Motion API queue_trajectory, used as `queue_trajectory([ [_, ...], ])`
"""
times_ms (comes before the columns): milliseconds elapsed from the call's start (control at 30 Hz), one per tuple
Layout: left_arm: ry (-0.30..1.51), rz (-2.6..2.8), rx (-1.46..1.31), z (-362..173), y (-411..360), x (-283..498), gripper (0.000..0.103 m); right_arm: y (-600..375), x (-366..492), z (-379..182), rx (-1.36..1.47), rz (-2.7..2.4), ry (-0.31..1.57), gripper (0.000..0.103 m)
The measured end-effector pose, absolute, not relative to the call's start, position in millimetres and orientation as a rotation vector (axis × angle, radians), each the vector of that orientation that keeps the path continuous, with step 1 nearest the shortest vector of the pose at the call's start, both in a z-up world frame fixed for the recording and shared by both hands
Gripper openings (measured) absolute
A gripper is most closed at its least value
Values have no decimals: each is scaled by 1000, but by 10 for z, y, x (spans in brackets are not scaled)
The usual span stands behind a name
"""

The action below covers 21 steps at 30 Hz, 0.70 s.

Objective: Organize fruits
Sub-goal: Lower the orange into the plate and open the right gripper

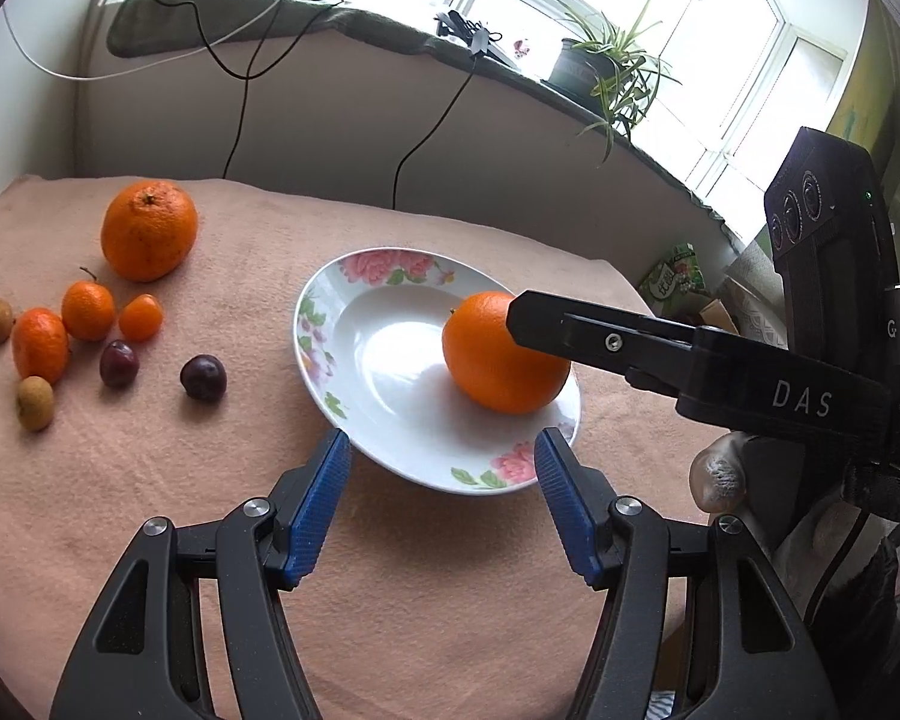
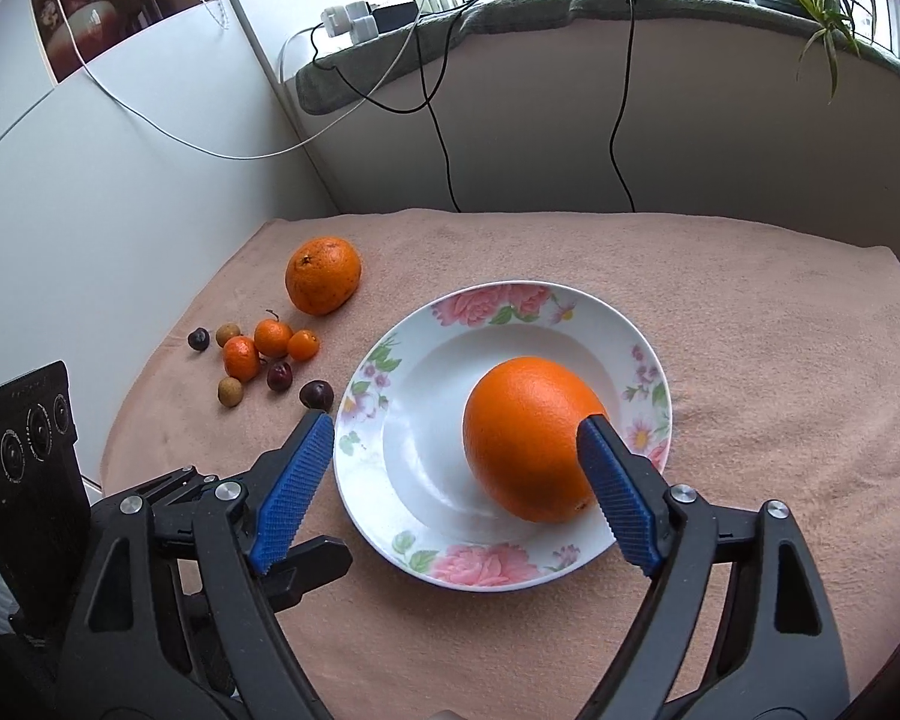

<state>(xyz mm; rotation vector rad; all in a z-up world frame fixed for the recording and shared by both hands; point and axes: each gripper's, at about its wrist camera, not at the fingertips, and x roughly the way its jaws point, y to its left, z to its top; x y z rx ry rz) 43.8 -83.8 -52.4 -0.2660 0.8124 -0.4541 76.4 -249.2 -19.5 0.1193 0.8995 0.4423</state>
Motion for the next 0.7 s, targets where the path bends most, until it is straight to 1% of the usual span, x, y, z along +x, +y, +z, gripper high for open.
queue_trajectory([
  [267,815,-444,-270,-532,-810,426,64,-2536,731,-178,137,432,883,86],
  [333,820,-438,-271,-537,-800,422,67,-2527,728,-173,140,434,882,86],
  [367,820,-436,-276,-539,-791,422,72,-2519,727,-171,140,437,882,86],
  [633,825,-410,-274,-543,-718,417,76,-2423,731,-181,123,447,891,86],
  [667,824,-406,-270,-542,-705,417,76,-2405,739,-184,119,447,894,87],
  [700,822,-399,-267,-540,-692,418,76,-2391,743,-187,117,448,895,93],
])
